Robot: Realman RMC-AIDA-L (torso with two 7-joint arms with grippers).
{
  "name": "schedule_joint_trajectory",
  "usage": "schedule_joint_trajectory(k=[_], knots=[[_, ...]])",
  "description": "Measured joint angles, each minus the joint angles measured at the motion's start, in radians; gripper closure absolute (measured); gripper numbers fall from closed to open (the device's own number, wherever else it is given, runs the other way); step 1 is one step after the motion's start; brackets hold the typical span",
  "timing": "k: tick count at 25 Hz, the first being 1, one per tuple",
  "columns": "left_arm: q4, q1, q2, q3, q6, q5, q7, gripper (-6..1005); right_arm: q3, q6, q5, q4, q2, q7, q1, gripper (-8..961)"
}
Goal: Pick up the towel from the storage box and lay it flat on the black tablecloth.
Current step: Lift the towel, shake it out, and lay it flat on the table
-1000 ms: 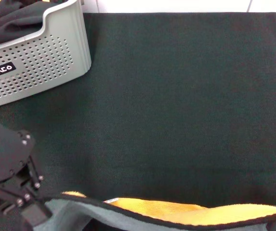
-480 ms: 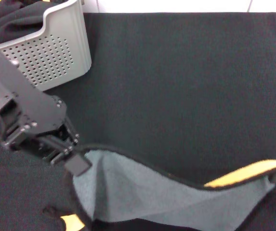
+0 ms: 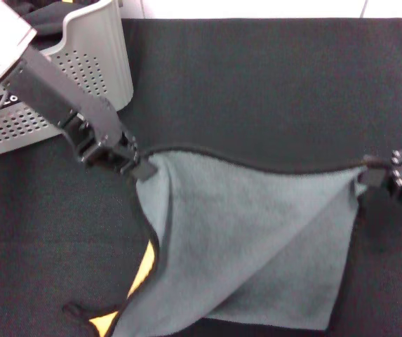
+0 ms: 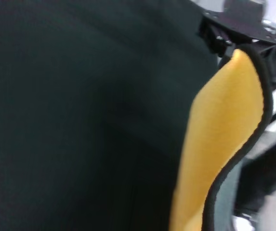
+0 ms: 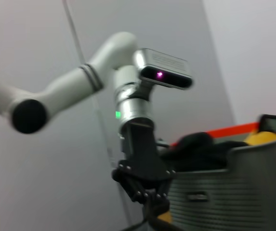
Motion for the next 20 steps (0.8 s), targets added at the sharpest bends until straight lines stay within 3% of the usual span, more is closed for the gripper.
schedule_joint_trajectory(k=[3, 11, 20], knots=[[0.009, -0.025, -0.030, -0.088, -0.049, 0.127, 0.037, 969, 0.000, 0.090, 0.000, 0.002, -0.002, -0.006, 0.025, 898], [0.028, -0.040, -0.040, -0.089, -0.209, 0.286, 0.066, 969, -0.006, 0.271, -0.020, 0.015, -0.006, -0.015, 0.110, 896], [0.036, -0.065, -0.109, -0.078, -0.325, 0.447, 0.105, 968, -0.013, 0.449, -0.106, 0.080, 0.006, -0.027, 0.243, 895]])
